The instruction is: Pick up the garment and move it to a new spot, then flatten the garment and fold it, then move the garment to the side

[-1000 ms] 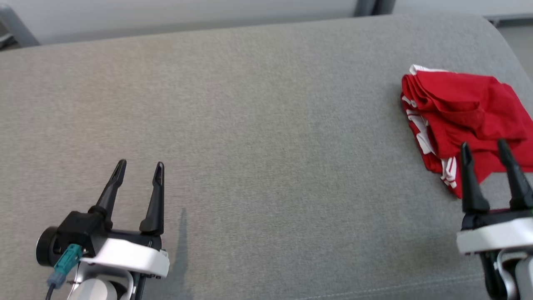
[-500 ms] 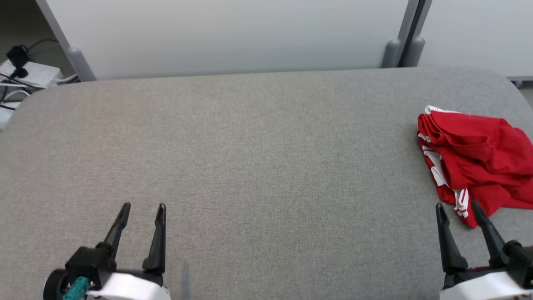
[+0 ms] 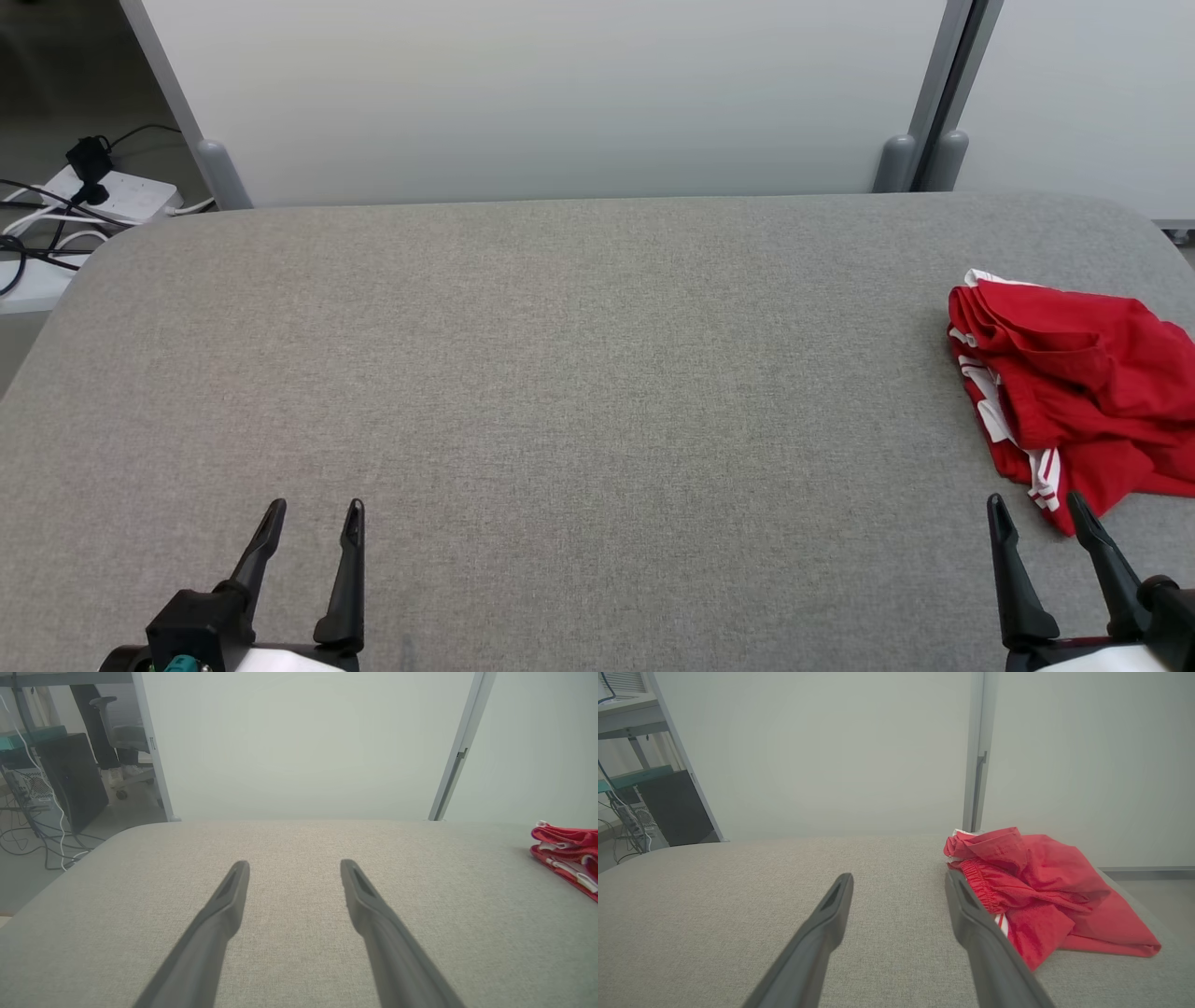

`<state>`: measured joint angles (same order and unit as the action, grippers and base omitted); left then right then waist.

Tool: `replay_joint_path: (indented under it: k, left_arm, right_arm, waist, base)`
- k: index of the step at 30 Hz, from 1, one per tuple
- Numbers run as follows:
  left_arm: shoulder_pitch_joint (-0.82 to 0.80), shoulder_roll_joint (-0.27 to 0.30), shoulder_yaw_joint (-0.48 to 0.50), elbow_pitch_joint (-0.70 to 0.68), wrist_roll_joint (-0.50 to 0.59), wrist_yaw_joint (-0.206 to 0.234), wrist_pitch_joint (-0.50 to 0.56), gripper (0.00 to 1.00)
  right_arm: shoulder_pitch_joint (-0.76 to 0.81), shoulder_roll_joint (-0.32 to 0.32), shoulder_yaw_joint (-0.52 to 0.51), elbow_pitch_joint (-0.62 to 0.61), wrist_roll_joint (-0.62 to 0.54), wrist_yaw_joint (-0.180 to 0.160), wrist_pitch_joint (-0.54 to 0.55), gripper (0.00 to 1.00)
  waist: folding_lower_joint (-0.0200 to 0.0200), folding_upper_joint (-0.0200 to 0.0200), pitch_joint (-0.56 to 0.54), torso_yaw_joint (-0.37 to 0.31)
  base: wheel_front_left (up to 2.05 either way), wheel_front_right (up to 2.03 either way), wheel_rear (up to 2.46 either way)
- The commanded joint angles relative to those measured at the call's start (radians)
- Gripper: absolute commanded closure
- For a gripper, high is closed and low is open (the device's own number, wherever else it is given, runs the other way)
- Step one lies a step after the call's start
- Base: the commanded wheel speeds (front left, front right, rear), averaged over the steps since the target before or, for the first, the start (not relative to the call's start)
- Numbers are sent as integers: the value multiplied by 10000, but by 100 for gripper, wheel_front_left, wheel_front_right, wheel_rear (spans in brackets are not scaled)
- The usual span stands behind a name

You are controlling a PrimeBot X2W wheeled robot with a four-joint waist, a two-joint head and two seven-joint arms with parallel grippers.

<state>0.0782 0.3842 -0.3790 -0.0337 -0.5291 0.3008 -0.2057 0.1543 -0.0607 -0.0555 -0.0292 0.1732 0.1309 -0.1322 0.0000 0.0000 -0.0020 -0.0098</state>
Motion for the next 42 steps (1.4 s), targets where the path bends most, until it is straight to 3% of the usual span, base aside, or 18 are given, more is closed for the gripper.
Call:
replay_joint_path:
  k: [1,18,19,21,29,33,42]
  left_arm:
    - [-327,214,404,-296,-19,58,-18,0]
    - [-418,180,315,-185,-81,75,-26,0]
    - [-417,185,310,-146,-84,104,22,100]
    - [23,-63,-117,242,-82,0,42,100]
    - [0,-336,78,449,-706,-218,189,100]
    - [-69,-424,224,543,-1064,-355,277,100]
    - [-233,-624,555,765,-1862,-679,477,100]
  right_arm:
    - [-156,-112,202,-398,-83,-2,37,0]
    - [-178,-103,253,-487,-5,-2,85,0]
    - [-181,-110,254,-493,-1,-2,89,100]
    - [11,36,29,-31,8,0,88,100]
    - [-81,31,69,235,858,0,163,100]
    - [-176,3,84,338,1350,0,214,100]
    - [-384,-44,105,540,2436,0,331,100]
  waist:
    - [0,0,15,-14]
    - [0,0,49,-35]
    - [0,0,50,-27]
    - [0,0,50,-34]
    - [22,0,30,-28]
    - [2,0,46,-24]
    - [0,0,51,-14]
  base:
    - [0,0,0]
    - [0,0,0]
    - [0,0,0]
    - [0,0,0]
    - [0,0,0]
    - [0,0,0]
    - [0,0,0]
